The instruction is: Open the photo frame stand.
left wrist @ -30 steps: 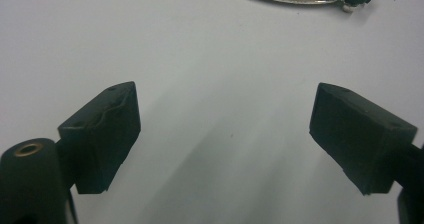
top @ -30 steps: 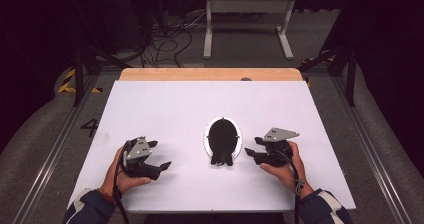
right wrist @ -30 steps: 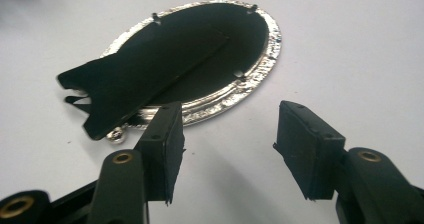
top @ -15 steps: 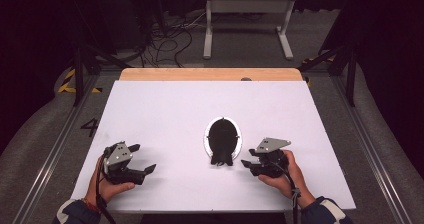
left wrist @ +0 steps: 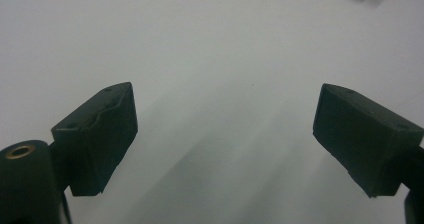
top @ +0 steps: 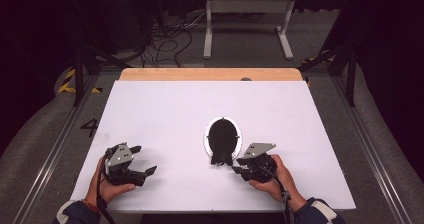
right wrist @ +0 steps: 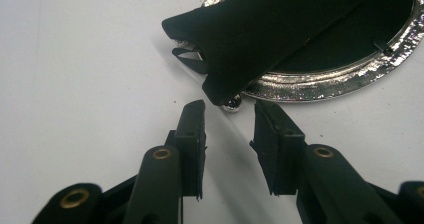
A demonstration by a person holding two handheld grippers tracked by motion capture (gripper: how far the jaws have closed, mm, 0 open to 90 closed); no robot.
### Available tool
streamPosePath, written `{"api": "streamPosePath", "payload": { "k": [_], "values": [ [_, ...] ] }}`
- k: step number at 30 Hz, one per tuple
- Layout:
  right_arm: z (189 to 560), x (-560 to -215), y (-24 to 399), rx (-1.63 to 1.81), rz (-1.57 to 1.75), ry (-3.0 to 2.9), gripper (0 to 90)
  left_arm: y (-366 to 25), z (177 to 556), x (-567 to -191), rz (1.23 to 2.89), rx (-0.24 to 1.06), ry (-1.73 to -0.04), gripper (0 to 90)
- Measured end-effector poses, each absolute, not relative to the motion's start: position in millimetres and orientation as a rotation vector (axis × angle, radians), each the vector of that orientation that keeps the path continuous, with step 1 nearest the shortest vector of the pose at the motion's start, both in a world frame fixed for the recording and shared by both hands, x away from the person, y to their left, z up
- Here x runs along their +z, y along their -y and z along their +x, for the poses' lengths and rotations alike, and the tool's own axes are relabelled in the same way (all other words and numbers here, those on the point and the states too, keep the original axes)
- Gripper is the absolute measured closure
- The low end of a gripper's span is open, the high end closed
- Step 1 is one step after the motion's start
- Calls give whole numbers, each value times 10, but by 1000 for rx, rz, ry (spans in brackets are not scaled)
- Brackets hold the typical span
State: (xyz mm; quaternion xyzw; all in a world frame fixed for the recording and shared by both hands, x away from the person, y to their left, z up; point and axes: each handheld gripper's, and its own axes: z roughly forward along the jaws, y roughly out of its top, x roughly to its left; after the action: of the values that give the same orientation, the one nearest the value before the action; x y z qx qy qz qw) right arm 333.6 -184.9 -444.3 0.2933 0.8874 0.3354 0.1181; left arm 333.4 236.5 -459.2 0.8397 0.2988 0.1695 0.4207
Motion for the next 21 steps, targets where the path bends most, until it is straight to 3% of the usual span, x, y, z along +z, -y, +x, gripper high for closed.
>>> {"api": "streamPosePath", "payload": {
  "k": [8, 21],
  "values": [
    [3354, -4500, 1767, 959, 831, -2607, 618, -2363, 3342, -4606, 2118, 418, -745, 113],
    [3415, -4537, 1780, 1038, 867, -2585, 647, -2340, 3360, -4632, 2126, 374, -729, 113]
  ]
}}
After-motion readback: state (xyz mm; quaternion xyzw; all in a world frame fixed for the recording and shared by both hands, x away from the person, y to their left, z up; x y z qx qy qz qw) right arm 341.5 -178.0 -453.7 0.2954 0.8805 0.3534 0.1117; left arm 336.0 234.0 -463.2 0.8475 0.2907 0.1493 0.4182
